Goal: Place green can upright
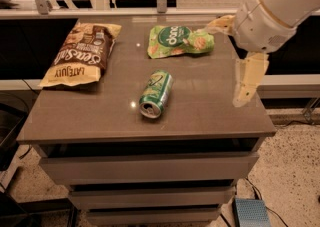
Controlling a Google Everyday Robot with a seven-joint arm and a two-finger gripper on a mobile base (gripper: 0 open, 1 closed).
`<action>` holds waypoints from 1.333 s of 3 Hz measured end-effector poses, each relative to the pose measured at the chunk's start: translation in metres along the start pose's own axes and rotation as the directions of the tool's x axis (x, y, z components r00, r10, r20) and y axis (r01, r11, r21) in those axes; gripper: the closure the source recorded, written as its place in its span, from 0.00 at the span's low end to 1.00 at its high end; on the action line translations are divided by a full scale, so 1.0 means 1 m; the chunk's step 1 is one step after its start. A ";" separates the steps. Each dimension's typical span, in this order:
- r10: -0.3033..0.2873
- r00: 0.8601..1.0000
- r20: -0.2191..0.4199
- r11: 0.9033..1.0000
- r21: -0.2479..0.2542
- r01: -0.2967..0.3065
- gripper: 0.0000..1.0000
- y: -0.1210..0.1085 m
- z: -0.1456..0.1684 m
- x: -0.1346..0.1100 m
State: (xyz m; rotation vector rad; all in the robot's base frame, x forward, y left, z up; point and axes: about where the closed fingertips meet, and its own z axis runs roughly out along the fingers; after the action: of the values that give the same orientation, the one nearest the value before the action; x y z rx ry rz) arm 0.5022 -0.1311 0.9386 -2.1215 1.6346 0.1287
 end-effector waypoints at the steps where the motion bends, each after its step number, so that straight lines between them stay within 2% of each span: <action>1: -0.190 0.977 0.093 0.981 -0.034 0.193 0.00 -0.024 0.035 -0.017; 2: -0.379 0.903 0.202 0.917 -0.047 0.395 0.00 -0.036 0.061 -0.045; 3: -0.526 0.801 0.287 0.831 -0.027 0.555 0.00 -0.039 0.079 -0.073; 4: -0.625 0.710 0.325 0.755 0.021 0.655 0.00 -0.028 0.087 -0.096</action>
Offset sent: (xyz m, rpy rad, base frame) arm 0.0389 0.1108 -0.0386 0.1215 -0.0866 0.7562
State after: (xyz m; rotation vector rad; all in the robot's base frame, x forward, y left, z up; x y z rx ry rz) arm 0.5178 -0.0044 0.9024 -2.4641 0.6494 0.3065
